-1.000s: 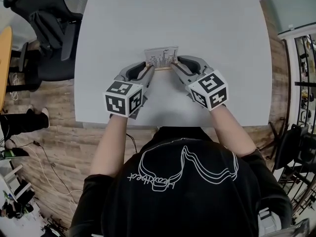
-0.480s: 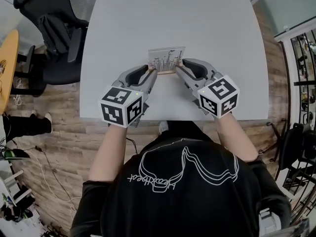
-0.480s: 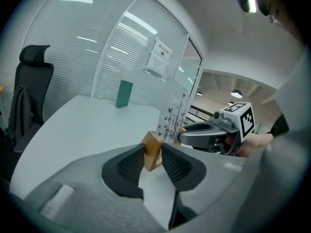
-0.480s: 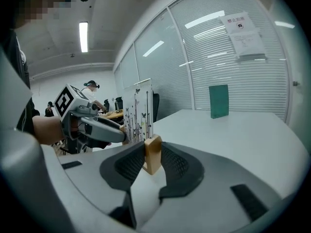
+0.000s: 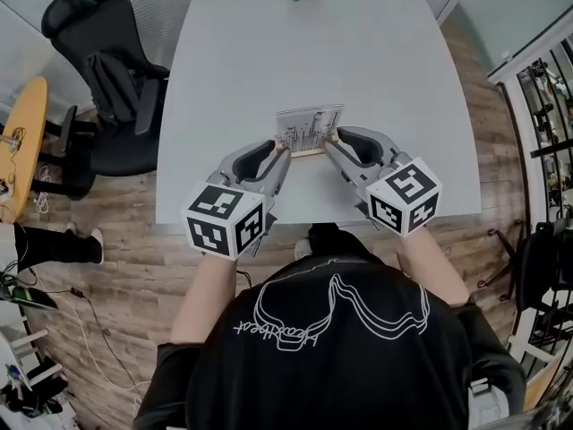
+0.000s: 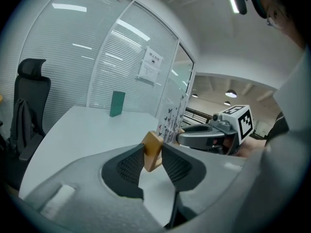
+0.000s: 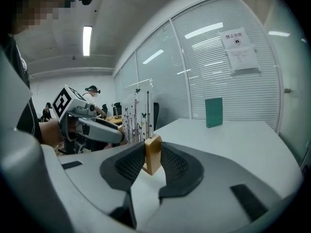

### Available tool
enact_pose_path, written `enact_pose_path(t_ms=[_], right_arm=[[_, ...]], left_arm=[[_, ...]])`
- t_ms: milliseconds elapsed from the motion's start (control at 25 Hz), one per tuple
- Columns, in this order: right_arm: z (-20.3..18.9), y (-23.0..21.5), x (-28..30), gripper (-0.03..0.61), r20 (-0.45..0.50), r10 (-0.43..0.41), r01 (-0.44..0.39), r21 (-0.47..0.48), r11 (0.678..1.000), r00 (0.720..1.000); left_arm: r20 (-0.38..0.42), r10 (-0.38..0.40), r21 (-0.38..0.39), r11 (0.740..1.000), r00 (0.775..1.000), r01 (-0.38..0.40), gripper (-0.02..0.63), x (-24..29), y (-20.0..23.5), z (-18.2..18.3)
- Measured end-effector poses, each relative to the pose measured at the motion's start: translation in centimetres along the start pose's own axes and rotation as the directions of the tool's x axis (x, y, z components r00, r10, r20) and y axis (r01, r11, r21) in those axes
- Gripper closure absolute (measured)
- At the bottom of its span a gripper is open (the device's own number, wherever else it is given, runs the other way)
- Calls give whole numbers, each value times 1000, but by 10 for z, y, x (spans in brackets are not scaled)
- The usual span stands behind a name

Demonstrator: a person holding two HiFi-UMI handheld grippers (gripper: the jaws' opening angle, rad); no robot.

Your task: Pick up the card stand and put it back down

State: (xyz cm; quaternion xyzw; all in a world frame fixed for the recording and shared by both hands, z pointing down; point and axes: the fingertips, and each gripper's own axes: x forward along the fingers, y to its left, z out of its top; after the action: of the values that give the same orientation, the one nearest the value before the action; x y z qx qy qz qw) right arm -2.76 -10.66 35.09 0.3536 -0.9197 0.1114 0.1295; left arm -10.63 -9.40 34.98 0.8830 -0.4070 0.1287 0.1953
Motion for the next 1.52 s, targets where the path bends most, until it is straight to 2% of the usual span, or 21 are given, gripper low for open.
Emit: enact_pose_path(t_ms=[640,1200,1520], right_arm=[[-8,19,-35,476,3,-42,42,-33,999,999],[-6,20,-30,476,2,-35,35,-42,999,999],[4,0,-18,477,2,-38,38,-49,998,999]], left_arm=[[-21,-21,43,999,1000,22,495,-17,-32,-10],[-15,-14,34,999,1000,15,495,-19,-28,-9],[-12,-9,42,999,1000,10,495,-2,-16,7]])
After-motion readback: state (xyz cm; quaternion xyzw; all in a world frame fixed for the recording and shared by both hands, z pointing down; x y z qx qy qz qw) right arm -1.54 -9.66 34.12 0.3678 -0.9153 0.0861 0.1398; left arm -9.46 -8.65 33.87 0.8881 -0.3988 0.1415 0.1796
